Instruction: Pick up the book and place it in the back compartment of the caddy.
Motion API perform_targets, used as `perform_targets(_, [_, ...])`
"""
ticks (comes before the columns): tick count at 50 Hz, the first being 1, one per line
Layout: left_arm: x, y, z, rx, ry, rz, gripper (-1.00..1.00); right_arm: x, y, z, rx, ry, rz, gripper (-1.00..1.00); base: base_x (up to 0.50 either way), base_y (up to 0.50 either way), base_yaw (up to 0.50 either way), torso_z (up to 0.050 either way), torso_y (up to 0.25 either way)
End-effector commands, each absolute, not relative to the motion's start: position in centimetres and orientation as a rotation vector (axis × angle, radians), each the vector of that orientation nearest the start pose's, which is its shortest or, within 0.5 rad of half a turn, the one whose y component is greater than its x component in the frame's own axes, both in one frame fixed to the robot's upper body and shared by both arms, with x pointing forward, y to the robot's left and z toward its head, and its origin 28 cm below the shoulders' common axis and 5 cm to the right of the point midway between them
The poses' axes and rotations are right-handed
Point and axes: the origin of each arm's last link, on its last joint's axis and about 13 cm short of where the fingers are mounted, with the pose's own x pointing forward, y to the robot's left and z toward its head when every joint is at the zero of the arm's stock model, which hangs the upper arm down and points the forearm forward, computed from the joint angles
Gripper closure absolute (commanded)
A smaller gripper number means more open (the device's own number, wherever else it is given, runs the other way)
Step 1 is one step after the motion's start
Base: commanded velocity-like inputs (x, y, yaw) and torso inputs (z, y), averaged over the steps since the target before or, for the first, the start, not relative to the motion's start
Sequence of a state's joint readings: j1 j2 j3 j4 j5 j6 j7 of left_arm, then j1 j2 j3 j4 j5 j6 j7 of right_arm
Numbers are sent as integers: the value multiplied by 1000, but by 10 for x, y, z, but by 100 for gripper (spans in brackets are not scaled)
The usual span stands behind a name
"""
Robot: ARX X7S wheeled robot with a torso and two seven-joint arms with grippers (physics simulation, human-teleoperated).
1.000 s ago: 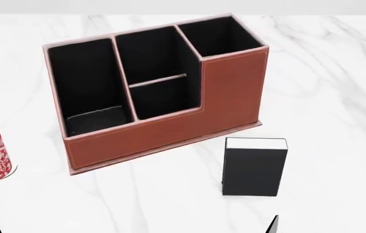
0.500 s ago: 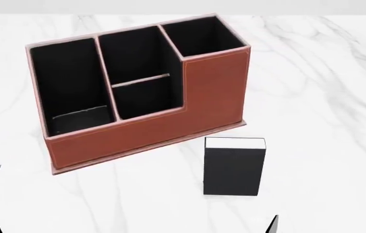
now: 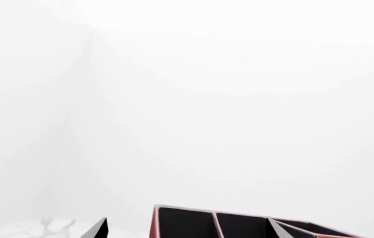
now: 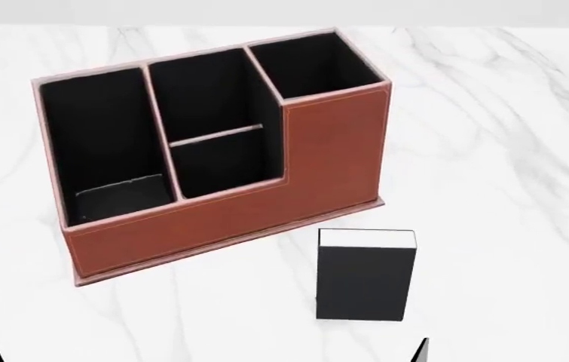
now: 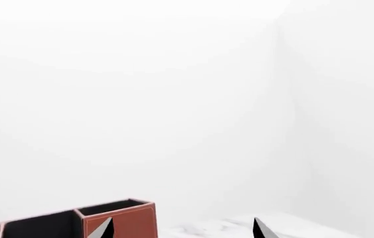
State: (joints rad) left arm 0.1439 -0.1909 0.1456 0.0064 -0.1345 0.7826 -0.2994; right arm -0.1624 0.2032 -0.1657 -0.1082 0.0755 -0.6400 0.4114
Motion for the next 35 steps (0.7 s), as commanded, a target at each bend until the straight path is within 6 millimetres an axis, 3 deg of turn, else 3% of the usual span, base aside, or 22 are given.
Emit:
perform_targets(1, [171,221,39,-113,-612,131,-100,169,-105,46,77,-561,-180,-100,125,0,0,0,0])
perform_targets(35, [172,221,39,-111,-613,132,-100,172,-105,46,73,-554,-185,-100,129,0,0,0,0])
